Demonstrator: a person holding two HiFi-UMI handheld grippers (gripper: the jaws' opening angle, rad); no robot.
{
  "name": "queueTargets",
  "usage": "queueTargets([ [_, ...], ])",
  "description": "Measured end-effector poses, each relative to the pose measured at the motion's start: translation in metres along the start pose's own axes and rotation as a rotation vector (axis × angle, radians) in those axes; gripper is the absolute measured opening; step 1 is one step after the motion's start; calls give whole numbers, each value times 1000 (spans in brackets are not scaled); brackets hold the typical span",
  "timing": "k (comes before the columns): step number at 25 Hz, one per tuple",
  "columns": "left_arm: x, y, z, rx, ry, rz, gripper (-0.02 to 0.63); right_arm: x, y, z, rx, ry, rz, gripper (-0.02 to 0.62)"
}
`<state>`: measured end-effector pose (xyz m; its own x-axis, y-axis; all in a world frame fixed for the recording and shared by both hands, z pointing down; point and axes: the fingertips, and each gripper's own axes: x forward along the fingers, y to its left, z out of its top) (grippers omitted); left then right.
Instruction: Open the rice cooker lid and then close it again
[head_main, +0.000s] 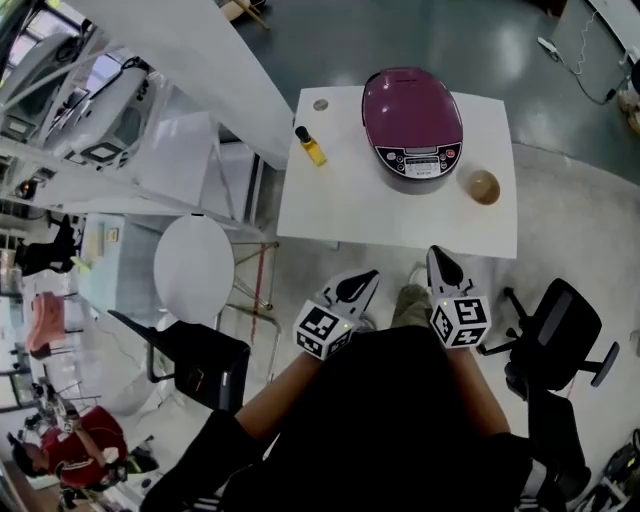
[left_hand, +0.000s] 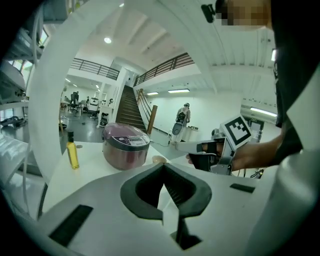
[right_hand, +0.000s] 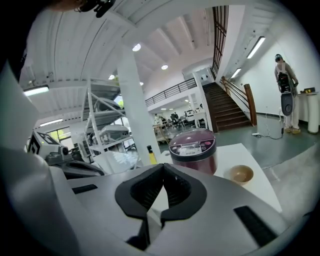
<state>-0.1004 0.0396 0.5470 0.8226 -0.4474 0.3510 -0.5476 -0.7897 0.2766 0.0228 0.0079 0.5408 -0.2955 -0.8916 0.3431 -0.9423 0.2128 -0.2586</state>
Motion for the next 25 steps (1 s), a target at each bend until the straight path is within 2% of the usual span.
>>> queueTargets([
  [3, -35, -7, -11, 12, -15, 3, 3, -26, 34, -14, -24, 2, 1, 0],
  [6, -59, -16, -15, 15, -83, -29, 3, -54, 46, -30, -45, 11, -57, 0],
  [9, -83, -16, -24, 12, -122, -15, 3, -80, 50, -41, -68, 21, -117, 0],
  [12, -100, -10, -20, 11, -154, 11, 3, -98, 53, -33, -93, 3, -165, 0],
  [15, -113, -9, -13, 51, -181, 24, 3, -108, 57, -27, -99, -32, -198, 0],
  [25, -145, 23, 33, 154, -287, 166, 3, -116, 58, 19, -110, -173, -195, 0],
])
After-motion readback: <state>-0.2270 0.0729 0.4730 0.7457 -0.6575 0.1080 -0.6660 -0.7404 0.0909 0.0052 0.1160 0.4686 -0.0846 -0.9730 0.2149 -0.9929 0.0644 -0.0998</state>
